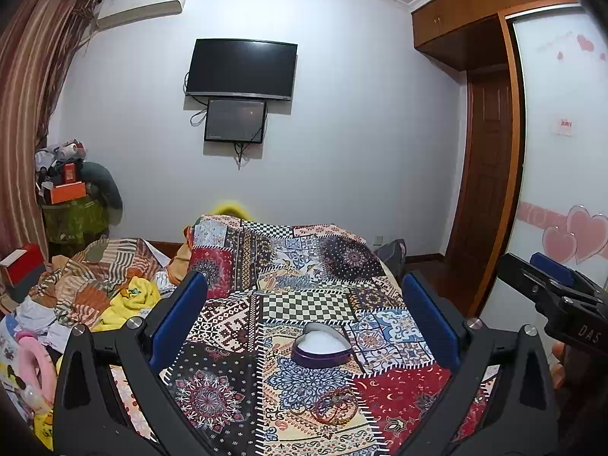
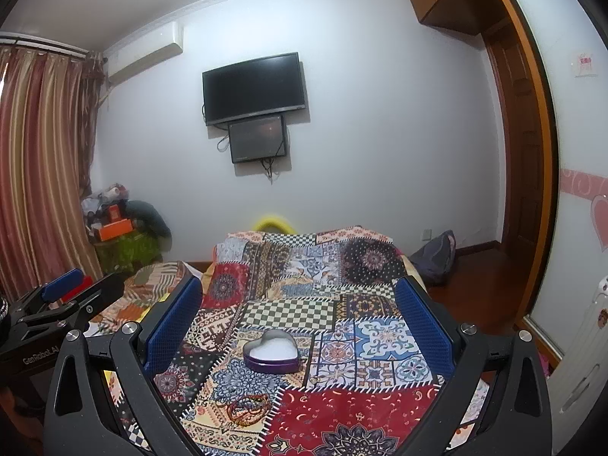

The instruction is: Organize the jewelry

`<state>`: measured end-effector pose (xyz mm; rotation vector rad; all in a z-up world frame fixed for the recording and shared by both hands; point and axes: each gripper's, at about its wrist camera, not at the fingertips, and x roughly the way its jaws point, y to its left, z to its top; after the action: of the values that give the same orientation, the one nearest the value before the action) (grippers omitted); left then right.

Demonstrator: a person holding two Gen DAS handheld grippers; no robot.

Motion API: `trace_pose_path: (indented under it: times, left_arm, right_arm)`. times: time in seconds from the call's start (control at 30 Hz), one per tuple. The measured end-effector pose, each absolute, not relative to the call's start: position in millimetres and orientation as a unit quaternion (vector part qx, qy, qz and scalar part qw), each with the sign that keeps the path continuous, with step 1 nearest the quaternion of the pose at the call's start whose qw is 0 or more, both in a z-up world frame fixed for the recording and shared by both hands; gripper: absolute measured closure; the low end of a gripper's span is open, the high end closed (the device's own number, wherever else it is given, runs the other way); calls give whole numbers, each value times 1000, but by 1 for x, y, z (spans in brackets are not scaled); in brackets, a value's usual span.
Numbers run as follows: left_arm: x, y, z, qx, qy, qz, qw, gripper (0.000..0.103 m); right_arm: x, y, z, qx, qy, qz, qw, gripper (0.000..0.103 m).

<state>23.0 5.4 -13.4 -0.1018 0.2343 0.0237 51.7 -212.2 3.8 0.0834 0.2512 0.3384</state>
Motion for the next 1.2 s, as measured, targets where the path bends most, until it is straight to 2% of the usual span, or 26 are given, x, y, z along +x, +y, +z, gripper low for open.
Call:
trace_pose_path:
  times: [0.2,0.4,0.6,0.67,0.73,0.8,0.93,1.13,1.2]
  left_arm:
    - [43,15,-33,-50,148,43,987,0]
    - [69,28,-67,-49,213,49,975,1]
    - [94,38,-108,-58,294,35,953,15]
    - [101,43,-122,-69,320,30,944,22]
    - [108,46,-136,-78,348,28,934,35]
    - [112,47,-147,-83,368,27,926,40]
    - [120,50,-170,-94,412,7,906,58]
    - [120,42,-188,-110,443,-30,889,61]
    - [120,38,-191,-112,448,-42,886,61]
  right_arm:
    - [75,-203,-20,25,174,154,972,2]
    - [102,-199,-57,17,244,152,958,2]
    - [115,-192,-81,1,288,166,943,3]
    - [117,-190,-89,-1,303,177,937,6]
    - [122,-186,-97,-2,322,191,927,16]
    - [127,-182,-105,-4,335,201,921,23]
    - [133,-172,-121,-16,362,222,905,39]
    - [139,-160,-139,-31,387,240,890,54]
    - [142,-157,-143,-33,396,245,884,56]
